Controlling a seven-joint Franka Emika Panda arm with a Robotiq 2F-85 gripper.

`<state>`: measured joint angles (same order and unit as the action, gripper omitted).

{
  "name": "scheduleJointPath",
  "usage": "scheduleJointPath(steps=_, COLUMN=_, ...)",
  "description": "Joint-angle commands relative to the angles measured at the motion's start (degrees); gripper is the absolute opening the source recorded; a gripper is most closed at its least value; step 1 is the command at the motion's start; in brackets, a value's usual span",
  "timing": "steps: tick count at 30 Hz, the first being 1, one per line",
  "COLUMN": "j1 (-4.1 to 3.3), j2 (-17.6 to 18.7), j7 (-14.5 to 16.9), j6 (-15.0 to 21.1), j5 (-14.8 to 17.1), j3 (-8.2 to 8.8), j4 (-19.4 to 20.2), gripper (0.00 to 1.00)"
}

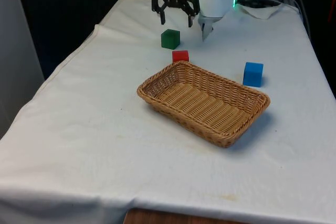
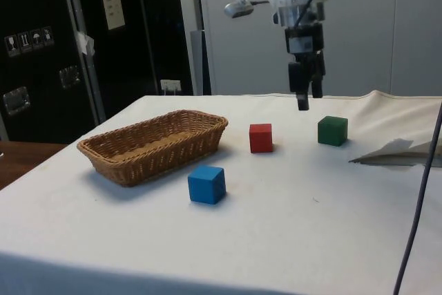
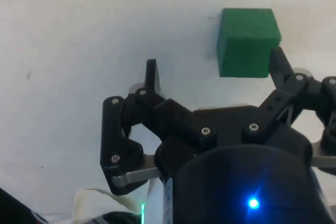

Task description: Pick up exactly two blocks and place them into the basket.

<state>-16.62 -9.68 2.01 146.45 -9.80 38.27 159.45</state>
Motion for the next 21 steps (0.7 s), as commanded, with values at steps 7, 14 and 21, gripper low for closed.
scheduleJointPath(steps=7, j1=1.26, j2=-0.9, j7=-0.3, j6=2.5, j5=-5.0, j3=3.21, j4=2.3, gripper=1.00)
scheduleJointPath(steps=14, j1=0.92, j2=-1.1, j7=-0.2, j6=5.8, j5=-6.0, j3=5.27, j4=5.0, gripper=1.00)
scheduleJointPath(steps=21, j1=0.40, j2=1.0, j7=0.6, j6=10.9, j5=-4.7, j3=7.10, j4=7.8, gripper=1.00)
